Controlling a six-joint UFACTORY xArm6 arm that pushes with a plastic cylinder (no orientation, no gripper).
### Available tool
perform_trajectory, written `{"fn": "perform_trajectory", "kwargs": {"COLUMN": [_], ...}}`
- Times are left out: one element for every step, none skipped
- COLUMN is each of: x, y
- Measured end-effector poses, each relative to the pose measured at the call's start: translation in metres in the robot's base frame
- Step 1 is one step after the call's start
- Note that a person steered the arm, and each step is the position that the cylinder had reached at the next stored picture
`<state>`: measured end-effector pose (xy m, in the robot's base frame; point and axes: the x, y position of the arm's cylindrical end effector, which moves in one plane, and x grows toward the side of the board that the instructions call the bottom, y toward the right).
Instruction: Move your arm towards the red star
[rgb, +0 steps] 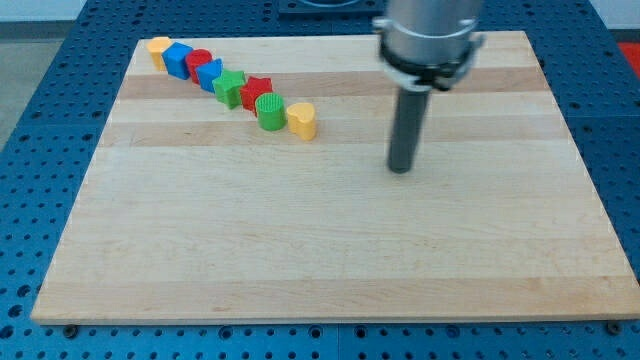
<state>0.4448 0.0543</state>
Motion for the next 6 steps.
{"fn": "perform_trajectory", "kwargs": {"x": [0.000, 0.002, -0.019, -0.061, -0.085, -0.098], "y": [-0.073, -0.152, -0.188, -0.190, -0.197, -0.197]}}
